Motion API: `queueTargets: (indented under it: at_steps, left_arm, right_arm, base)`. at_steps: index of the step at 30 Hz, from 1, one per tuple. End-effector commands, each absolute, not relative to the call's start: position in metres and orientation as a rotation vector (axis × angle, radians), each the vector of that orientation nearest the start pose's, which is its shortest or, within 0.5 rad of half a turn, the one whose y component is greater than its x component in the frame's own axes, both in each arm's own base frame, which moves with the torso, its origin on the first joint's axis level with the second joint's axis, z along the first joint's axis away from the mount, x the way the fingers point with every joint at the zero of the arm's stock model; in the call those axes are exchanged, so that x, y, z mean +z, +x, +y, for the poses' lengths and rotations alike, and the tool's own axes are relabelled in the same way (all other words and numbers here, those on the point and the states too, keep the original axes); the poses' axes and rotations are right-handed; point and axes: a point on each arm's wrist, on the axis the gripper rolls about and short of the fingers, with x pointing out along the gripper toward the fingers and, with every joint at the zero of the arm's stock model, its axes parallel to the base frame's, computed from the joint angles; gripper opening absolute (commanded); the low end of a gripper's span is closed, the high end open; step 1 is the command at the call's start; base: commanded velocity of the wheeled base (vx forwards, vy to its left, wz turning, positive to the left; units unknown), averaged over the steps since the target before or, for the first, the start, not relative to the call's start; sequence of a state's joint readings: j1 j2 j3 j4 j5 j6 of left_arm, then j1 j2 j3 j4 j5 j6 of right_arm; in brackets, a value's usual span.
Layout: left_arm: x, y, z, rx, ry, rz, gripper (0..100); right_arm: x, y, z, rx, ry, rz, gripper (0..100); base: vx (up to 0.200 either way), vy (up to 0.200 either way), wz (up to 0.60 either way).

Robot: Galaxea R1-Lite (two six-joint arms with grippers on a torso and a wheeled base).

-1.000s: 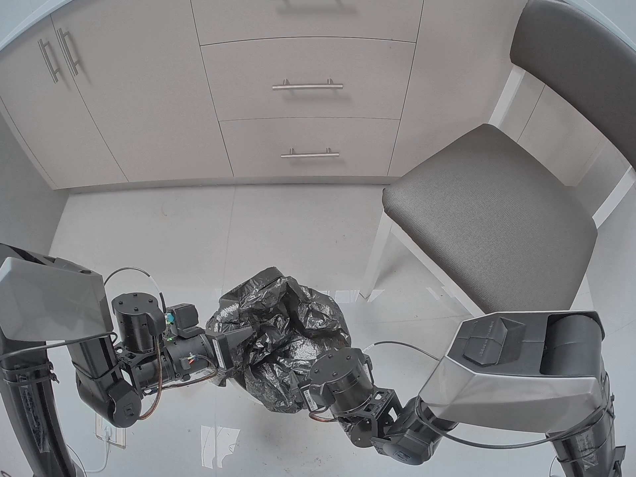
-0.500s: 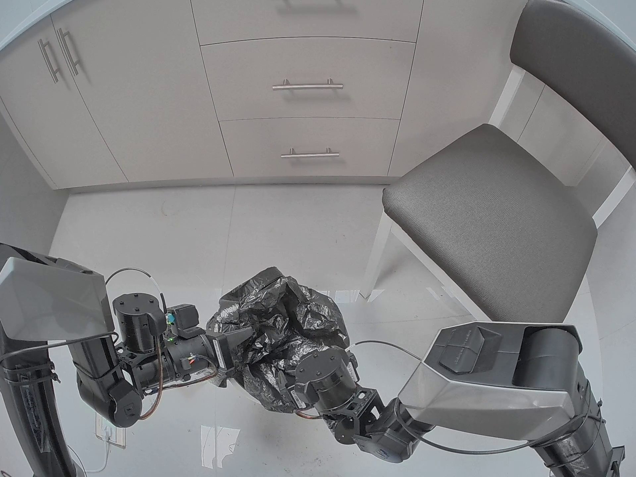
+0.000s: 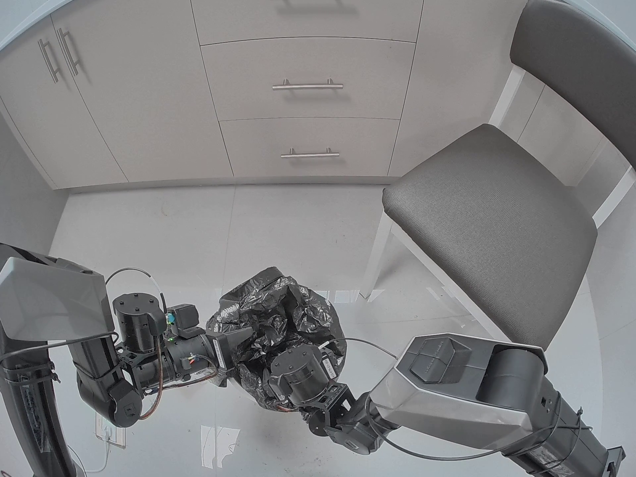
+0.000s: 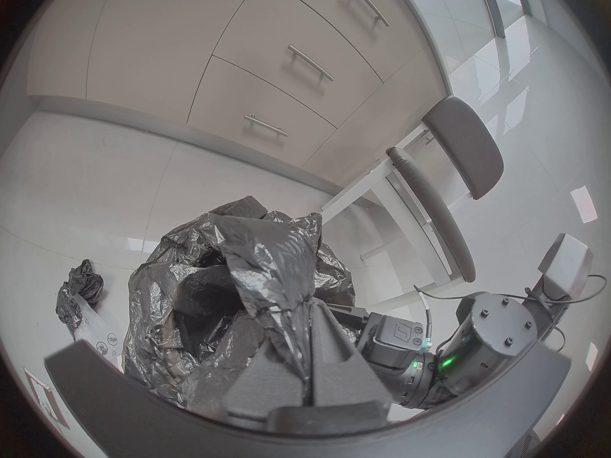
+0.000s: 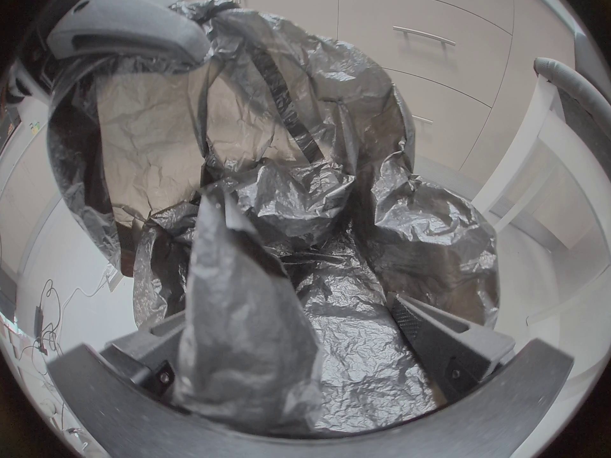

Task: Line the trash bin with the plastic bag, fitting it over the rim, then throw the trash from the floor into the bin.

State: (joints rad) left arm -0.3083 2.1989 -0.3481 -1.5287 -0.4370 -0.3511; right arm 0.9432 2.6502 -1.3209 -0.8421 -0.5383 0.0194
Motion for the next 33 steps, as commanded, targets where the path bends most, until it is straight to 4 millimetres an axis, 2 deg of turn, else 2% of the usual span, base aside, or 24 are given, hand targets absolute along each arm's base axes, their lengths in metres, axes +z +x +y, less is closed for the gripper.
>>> queueTargets:
  at_steps: [1, 6, 10, 11, 14, 15, 16, 17, 19, 20, 24, 28, 33]
  left_arm:
    - [0.022, 0.279, -0.099, -0.675, -0.353, 0.457, 0]
    - [0.022, 0.278, -0.099, -0.675, -0.353, 0.459, 0]
    - [0.022, 0.278, -0.099, -0.675, -0.36, 0.462, 0]
    - [0.022, 0.278, -0.099, -0.672, -0.372, 0.465, 0]
    - [0.023, 0.278, -0.099, -0.668, -0.392, 0.471, 0]
    - [0.023, 0.278, -0.099, -0.667, -0.398, 0.473, 0]
    - [0.023, 0.278, -0.099, -0.667, -0.398, 0.473, 0]
    - [0.023, 0.278, -0.099, -0.668, -0.397, 0.473, 0]
    - [0.023, 0.278, -0.099, -0.668, -0.397, 0.473, 0]
    - [0.023, 0.276, -0.101, -0.676, -0.396, 0.475, 0]
    - [0.022, 0.274, -0.105, -0.687, -0.391, 0.482, 0]
    - [0.022, 0.274, -0.104, -0.686, -0.392, 0.485, 0]
    - [0.021, 0.274, -0.104, -0.686, -0.392, 0.486, 0]
  right_arm:
    - [-0.066, 0.287, 0.377, 0.394, -0.315, 0.369, 100]
    - [-0.065, 0.289, 0.38, 0.394, -0.304, 0.361, 100]
    - [-0.056, 0.286, 0.377, 0.395, -0.29, 0.354, 100]
    - [-0.032, 0.278, 0.374, 0.403, -0.271, 0.336, 100]
    - [-0.015, 0.264, 0.37, 0.414, -0.244, 0.332, 100]
    - [-0.002, 0.249, 0.365, 0.436, -0.223, 0.317, 100]
    - [-0.001, 0.248, 0.365, 0.437, -0.222, 0.316, 100]
    - [0.009, 0.234, 0.359, 0.459, -0.205, 0.292, 100]
    - [0.01, 0.233, 0.359, 0.461, -0.202, 0.288, 100]
    - [0.02, 0.216, 0.349, 0.486, -0.185, 0.259, 100]
    - [0.018, 0.207, 0.327, 0.475, -0.197, 0.279, 100]
    - [0.016, 0.203, 0.314, 0.465, -0.195, 0.269, 100]
    - [0.008, 0.21, 0.299, 0.426, -0.206, 0.295, 100]
  base:
    - [0.0, 0.0, 0.0]
    - [0.0, 0.0, 0.0]
    - [0.0, 0.0, 0.0]
    - [0.0, 0.0, 0.0]
    - [0.0, 0.0, 0.0]
    - [0.0, 0.0, 0.0]
    - [0.0, 0.0, 0.0]
    - [0.0, 0.0, 0.0]
    - [0.0, 0.0, 0.0]
    - [0.0, 0.0, 0.0]
    - [0.0, 0.0, 0.0]
    - [0.0, 0.0, 0.0]
    - [0.0, 0.0, 0.0]
